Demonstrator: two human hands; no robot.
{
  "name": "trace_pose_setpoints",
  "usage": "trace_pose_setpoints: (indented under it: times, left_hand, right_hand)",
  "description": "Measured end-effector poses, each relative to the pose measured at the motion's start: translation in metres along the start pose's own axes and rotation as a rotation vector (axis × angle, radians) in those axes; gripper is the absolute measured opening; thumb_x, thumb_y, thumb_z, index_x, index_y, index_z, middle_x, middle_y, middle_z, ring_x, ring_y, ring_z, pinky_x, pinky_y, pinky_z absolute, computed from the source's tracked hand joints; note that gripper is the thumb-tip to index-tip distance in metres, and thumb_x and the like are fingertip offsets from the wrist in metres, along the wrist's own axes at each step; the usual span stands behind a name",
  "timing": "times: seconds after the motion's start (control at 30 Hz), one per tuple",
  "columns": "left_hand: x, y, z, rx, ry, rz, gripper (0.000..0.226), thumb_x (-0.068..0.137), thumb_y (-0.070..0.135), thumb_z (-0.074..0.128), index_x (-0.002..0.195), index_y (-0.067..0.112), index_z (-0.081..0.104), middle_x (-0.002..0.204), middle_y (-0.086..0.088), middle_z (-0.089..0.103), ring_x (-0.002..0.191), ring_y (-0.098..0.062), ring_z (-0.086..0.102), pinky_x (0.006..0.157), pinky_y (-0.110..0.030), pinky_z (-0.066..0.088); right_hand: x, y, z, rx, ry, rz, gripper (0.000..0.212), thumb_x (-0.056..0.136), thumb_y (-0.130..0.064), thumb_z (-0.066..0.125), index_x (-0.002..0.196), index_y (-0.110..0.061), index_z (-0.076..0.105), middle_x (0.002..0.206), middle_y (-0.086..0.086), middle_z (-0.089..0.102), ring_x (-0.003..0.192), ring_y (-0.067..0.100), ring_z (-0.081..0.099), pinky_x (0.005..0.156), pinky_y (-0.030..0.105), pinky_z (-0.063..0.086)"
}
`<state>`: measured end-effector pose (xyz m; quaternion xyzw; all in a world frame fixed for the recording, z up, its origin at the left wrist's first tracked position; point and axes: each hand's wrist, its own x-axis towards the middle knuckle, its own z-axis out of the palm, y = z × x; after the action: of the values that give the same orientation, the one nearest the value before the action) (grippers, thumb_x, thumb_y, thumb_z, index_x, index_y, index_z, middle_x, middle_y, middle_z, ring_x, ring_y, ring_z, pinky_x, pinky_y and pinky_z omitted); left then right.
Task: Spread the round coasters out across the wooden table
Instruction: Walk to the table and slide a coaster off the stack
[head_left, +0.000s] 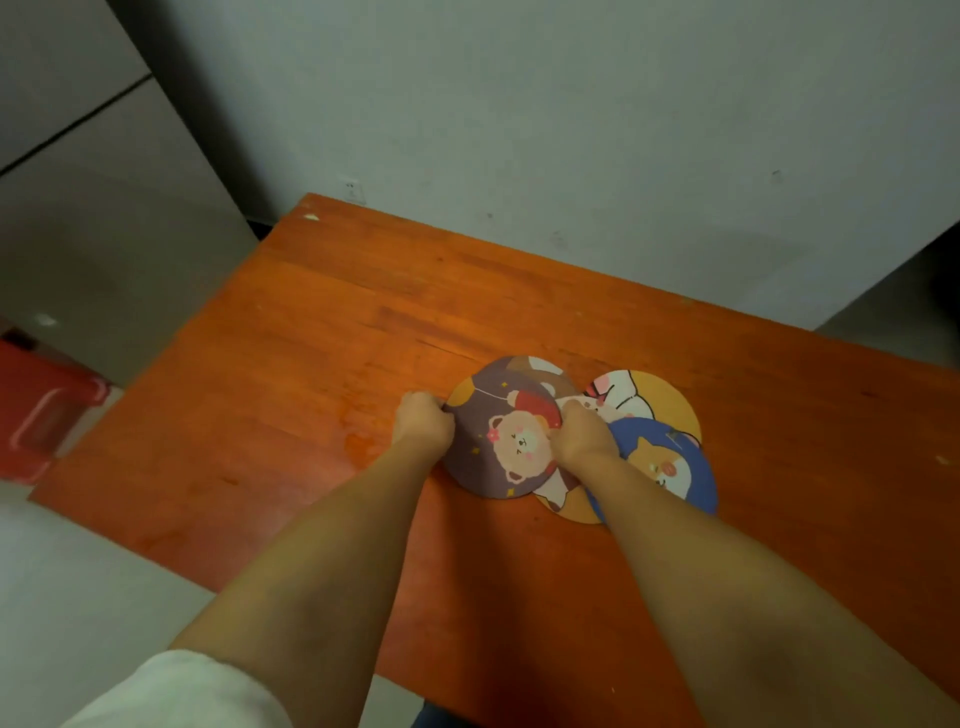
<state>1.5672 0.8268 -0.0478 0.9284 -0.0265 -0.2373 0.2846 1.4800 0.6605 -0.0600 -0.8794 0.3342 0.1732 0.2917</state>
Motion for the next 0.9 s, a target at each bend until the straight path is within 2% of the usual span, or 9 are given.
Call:
trace_pose_setpoints:
  times: [0.1, 0.17, 0.27, 0.37, 0.47, 0.63, 0.7, 0.8, 0.9]
  left_hand:
    - [-0.004, -0.005, -0.02, 0.001, -0.029, 0.006, 0.029, 0.089, 0.008, 0.057, 0.061, 0.006, 0.057, 0.092, -0.028, 0.063, 0.091, -0.039, 0.059, 0.076, -0.041, 0.046]
    - [-0.005, -0.011, -0.035, -0.018, -0.017, 0.001, 0.033, 0.091, 0.01, 0.057, 0.058, 0.009, 0.05, 0.091, -0.027, 0.06, 0.09, -0.037, 0.056, 0.075, -0.04, 0.043]
    - [-0.003, -0.025, -0.059, -0.022, 0.044, 0.007, 0.037, 0.089, 0.008, 0.055, 0.056, 0.013, 0.041, 0.1, -0.029, 0.064, 0.097, -0.04, 0.059, 0.081, -0.043, 0.047]
    - [-0.001, -0.048, -0.085, -0.023, 0.062, 0.031, 0.042, 0.089, 0.006, 0.053, 0.053, 0.016, 0.035, 0.097, -0.03, 0.062, 0.095, -0.042, 0.058, 0.082, -0.046, 0.048]
    - [0.004, -0.08, -0.112, -0.023, 0.05, 0.046, 0.043, 0.087, 0.003, 0.054, 0.051, 0.016, 0.036, 0.106, -0.035, 0.065, 0.102, -0.043, 0.062, 0.082, -0.045, 0.05]
    - [0.018, -0.148, -0.158, 0.006, -0.02, 0.063, 0.044, 0.088, 0.005, 0.058, 0.05, 0.016, 0.038, 0.105, -0.035, 0.067, 0.099, -0.041, 0.066, 0.078, -0.04, 0.05]
    - [0.023, -0.174, -0.172, 0.019, -0.051, 0.058, 0.044, 0.088, 0.006, 0.06, 0.05, 0.015, 0.04, 0.098, -0.036, 0.066, 0.099, -0.04, 0.067, 0.074, -0.036, 0.048]
    - [0.027, -0.205, -0.187, 0.028, -0.087, 0.043, 0.032, 0.087, 0.006, 0.061, 0.057, 0.006, 0.053, 0.102, -0.036, 0.067, 0.1, -0.04, 0.067, 0.081, -0.039, 0.053]
    - [0.036, -0.223, -0.193, 0.038, -0.102, 0.061, 0.016, 0.088, 0.007, 0.061, 0.087, -0.007, 0.068, 0.107, -0.033, 0.068, 0.101, -0.039, 0.067, 0.085, -0.041, 0.053]
  right_hand:
    - [-0.007, -0.013, -0.005, 0.054, -0.028, -0.023, 0.033, 0.1, -0.024, 0.046, 0.126, -0.003, 0.049, 0.095, 0.014, 0.061, 0.074, 0.028, 0.049, 0.068, 0.039, 0.039]
    - [-0.01, -0.029, -0.008, 0.064, -0.033, -0.054, 0.032, 0.099, -0.021, 0.047, 0.127, -0.004, 0.05, 0.086, 0.01, 0.06, 0.074, 0.029, 0.051, 0.069, 0.039, 0.043]
    - [-0.018, -0.058, -0.005, 0.089, -0.003, -0.088, 0.019, 0.097, -0.02, 0.05, 0.11, -0.008, 0.053, 0.104, 0.016, 0.06, 0.094, 0.032, 0.056, 0.071, 0.034, 0.04]
    - [-0.03, -0.088, 0.008, 0.098, -0.007, -0.094, 0.008, 0.096, -0.021, 0.05, 0.096, -0.013, 0.047, 0.087, 0.01, 0.053, 0.084, 0.031, 0.052, 0.066, 0.035, 0.037]
    - [-0.044, -0.12, 0.032, 0.132, 0.017, -0.068, 0.028, 0.094, -0.026, 0.052, 0.073, -0.02, 0.035, 0.079, 0.005, 0.047, 0.074, 0.026, 0.048, 0.063, 0.035, 0.039]
    - [-0.076, -0.173, 0.084, 0.188, 0.026, 0.002, 0.039, 0.09, -0.026, 0.059, 0.06, -0.02, 0.035, 0.086, 0.014, 0.055, 0.09, 0.038, 0.063, 0.087, 0.054, 0.054]
    - [-0.087, -0.191, 0.105, 0.196, 0.012, 0.03, 0.043, 0.09, -0.023, 0.06, 0.056, -0.016, 0.036, 0.081, 0.017, 0.054, 0.079, 0.035, 0.059, 0.086, 0.059, 0.053]
    - [-0.1, -0.211, 0.133, 0.228, 0.02, 0.063, 0.045, 0.091, -0.021, 0.06, 0.054, -0.016, 0.035, 0.077, 0.016, 0.052, 0.076, 0.028, 0.051, 0.087, 0.058, 0.052]
    - [-0.102, -0.224, 0.154, 0.257, 0.029, 0.096, 0.042, 0.091, -0.018, 0.059, 0.058, -0.018, 0.035, 0.069, 0.006, 0.049, 0.079, 0.027, 0.05, 0.087, 0.052, 0.053]
